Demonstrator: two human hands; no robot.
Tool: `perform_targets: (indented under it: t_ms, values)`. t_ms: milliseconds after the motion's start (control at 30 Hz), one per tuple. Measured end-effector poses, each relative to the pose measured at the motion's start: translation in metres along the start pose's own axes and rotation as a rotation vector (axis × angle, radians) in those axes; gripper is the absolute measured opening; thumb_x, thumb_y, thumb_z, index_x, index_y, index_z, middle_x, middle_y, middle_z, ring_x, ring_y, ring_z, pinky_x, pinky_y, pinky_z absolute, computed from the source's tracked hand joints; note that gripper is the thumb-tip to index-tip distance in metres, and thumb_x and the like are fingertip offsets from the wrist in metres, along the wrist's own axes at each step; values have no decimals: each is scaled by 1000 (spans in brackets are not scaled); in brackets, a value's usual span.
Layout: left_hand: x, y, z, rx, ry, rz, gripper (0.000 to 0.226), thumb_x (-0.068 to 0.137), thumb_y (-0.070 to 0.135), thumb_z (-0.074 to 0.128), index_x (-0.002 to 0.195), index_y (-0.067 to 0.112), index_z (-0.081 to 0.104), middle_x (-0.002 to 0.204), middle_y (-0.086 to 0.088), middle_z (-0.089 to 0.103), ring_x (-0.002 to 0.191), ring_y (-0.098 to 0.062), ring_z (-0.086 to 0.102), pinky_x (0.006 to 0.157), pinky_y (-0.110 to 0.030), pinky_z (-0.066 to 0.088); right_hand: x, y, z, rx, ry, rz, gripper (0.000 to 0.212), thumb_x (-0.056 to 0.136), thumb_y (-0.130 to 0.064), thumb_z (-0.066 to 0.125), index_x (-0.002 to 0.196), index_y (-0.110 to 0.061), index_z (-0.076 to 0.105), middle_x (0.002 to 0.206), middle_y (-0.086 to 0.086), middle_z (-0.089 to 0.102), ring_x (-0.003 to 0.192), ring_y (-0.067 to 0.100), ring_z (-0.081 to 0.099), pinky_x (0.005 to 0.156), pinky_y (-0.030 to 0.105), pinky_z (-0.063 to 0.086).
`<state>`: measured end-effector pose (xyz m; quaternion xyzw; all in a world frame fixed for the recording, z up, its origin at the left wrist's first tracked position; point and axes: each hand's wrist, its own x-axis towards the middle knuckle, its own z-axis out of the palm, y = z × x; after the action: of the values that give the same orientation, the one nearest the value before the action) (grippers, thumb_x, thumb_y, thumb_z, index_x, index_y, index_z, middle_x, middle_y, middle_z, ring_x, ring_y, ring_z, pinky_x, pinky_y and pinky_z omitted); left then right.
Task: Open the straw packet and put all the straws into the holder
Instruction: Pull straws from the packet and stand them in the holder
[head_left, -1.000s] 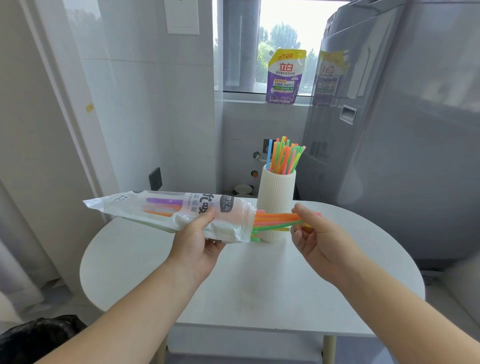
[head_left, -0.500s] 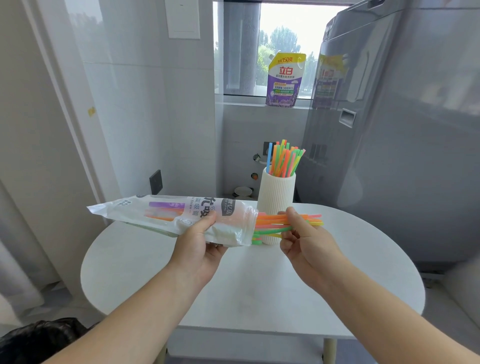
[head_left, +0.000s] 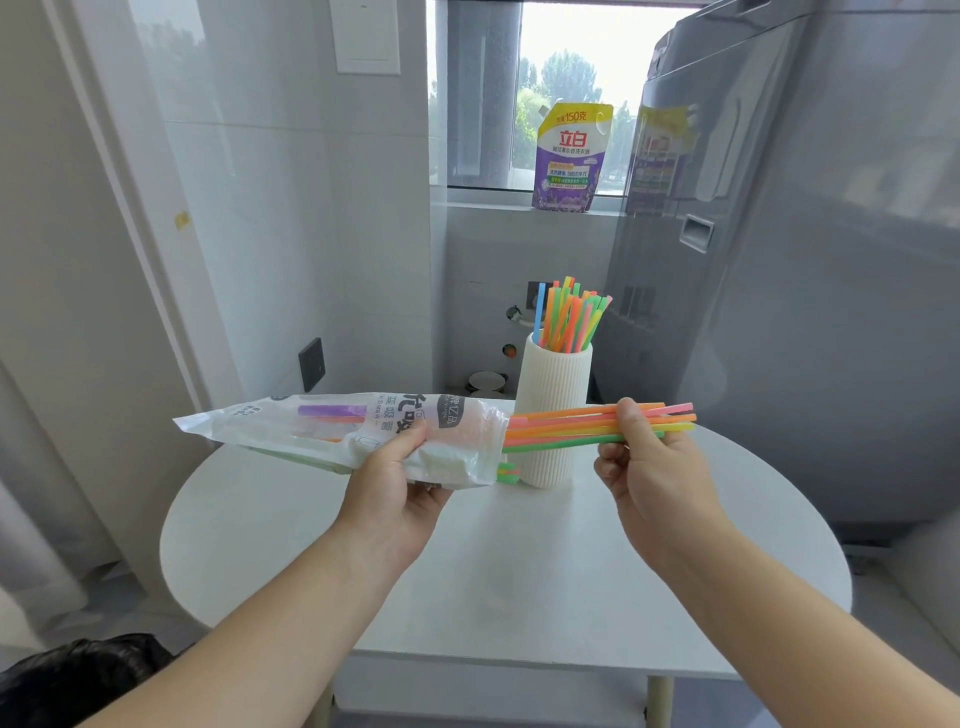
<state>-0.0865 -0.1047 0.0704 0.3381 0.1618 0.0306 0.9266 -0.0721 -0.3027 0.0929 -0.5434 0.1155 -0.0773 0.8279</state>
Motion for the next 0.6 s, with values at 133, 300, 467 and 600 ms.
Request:
perform_targets:
  t_ms: [133,300,467,600]
  values:
    - [0,-1,0,4,2,8,22,95,7,66,116,12,68,86,-2,80,71,-15,77,52,-27,60,3,-1,-2,80,8,52,19,99,-25,63,86,-11,60,64,2,49,51,11,47,50,21,46]
    - [0,-3,0,8,-1,26,26,95,7,67,120,12,67,88,-2,80,73,-15,78,53,-28,60,5,0,-4,187,-83,131,13,91,-19,72,88,-13,61,66,0,53,53,10,47,44,18,43]
    - [0,-5,2,11,-16,17,22,95,7,66,117,13,67,86,-2,80,73,-15,78,54,-29,61,5,4,3,34,-130,106,20,89,-22,75,98,-8,66,74,5,54,59,12,48,52,22,47]
    - [2,-2,-1,6,-9,25,20,95,8,66,115,13,68,86,-2,80,73,-15,78,55,-28,61,7,4,5,-57,-165,78,31,91,-28,72,106,-1,73,81,10,52,65,15,49,61,26,49]
